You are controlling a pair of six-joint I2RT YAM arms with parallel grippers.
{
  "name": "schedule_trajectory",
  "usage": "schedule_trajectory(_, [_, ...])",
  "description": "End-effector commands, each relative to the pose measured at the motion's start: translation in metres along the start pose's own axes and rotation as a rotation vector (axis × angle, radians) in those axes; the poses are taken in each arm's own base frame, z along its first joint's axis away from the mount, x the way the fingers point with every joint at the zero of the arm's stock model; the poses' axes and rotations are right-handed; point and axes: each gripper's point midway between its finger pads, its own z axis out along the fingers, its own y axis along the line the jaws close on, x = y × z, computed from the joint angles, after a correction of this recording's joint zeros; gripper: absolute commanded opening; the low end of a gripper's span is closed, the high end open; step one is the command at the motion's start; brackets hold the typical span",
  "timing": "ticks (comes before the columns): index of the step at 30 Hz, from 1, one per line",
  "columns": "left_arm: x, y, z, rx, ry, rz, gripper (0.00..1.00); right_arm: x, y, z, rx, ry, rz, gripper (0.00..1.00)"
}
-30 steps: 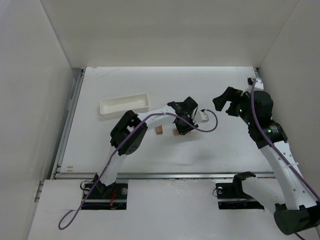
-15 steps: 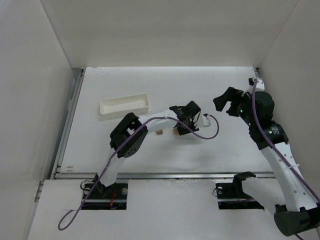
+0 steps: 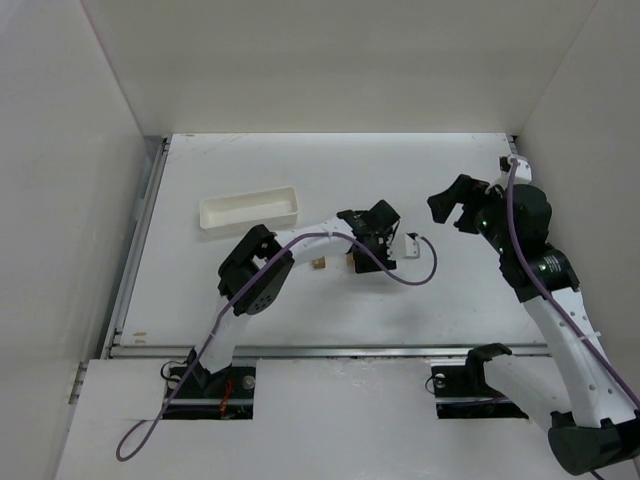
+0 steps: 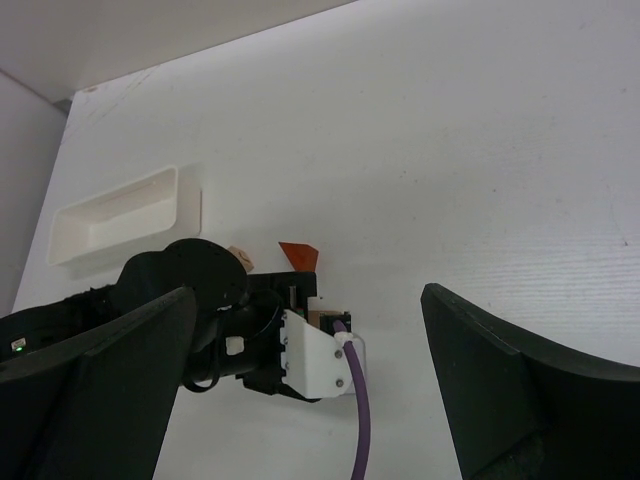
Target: Build the wood block tower
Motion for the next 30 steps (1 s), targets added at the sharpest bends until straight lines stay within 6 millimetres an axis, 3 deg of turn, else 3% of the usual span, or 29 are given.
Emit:
schedule_trajectory(1, [0.042,-0.050,0.007,0.196,0.140,-0.032,0.59,-0.015,0.005,-0.009,-0.018,-0.057,-0.009,1.00])
schedule_trajectory(4, [0.043,-0.053,0.010,0.208,0.142,-0.043,0.66,-0.012,0.003,-0.008,-0.014,-0.048,-0.009,1.00])
schedule_trajectory(7, [0.024,-0.041,-0.006,0.189,0.078,-0.083,0.69,-0.013,0.004,-0.010,-0.018,-0.057,-0.009,1.00])
schedule_trajectory(10, [0.002,-0.023,-0.032,0.142,-0.003,-0.081,0.71,-0.012,0.008,-0.011,-0.038,-0.047,-0.010,1.00])
schedule_trajectory(11, [-0.009,-0.016,-0.049,0.115,-0.038,-0.075,0.72,-0.012,0.008,-0.011,-0.038,-0.047,-0.010,1.00])
schedule_trajectory(14, [-0.023,-0.008,-0.076,0.075,-0.093,-0.085,0.76,-0.005,0.012,-0.006,-0.065,-0.011,-0.010,1.00])
schedule_trajectory(15, [-0.028,-0.006,-0.093,0.049,-0.129,-0.093,0.77,-0.007,0.013,-0.008,-0.067,-0.013,-0.010,1.00])
schedule_trajectory(18, [-0.024,0.002,-0.116,-0.006,-0.173,-0.181,0.79,-0.016,0.019,-0.011,-0.085,-0.030,-0.012,1.00])
schedule_trajectory(19, [-0.029,0.017,-0.139,-0.072,-0.234,-0.222,0.79,-0.019,0.021,-0.013,-0.089,-0.038,-0.012,1.00])
schedule_trajectory(20, [-0.029,0.024,-0.149,-0.105,-0.264,-0.278,0.79,-0.017,0.020,-0.010,-0.084,-0.029,-0.011,1.00])
schedule_trajectory(21, [-0.023,0.029,-0.155,-0.132,-0.280,-0.349,0.79,-0.018,0.020,-0.006,-0.081,-0.022,-0.011,1.00])
schedule_trajectory(22, [-0.021,0.048,-0.180,-0.195,-0.355,-0.496,0.79,-0.016,0.019,-0.003,-0.076,-0.012,-0.011,1.00])
schedule_trajectory(24, [-0.006,0.066,-0.198,-0.273,-0.402,-0.692,0.79,-0.009,0.016,0.003,-0.063,0.015,-0.009,1.00])
schedule_trajectory(26, [0.031,0.077,-0.204,-0.338,-0.390,-0.905,0.81,-0.003,0.015,0.010,-0.060,0.043,0.004,1.00])
schedule_trajectory(28, [0.061,0.074,-0.192,-0.369,-0.286,-1.038,0.79,-0.001,0.016,0.012,-0.054,0.051,0.011,1.00])
schedule_trajectory(30, [0.074,0.061,-0.177,-0.344,-0.206,-1.108,0.78,0.004,0.014,0.015,-0.036,0.065,0.018,1.00])
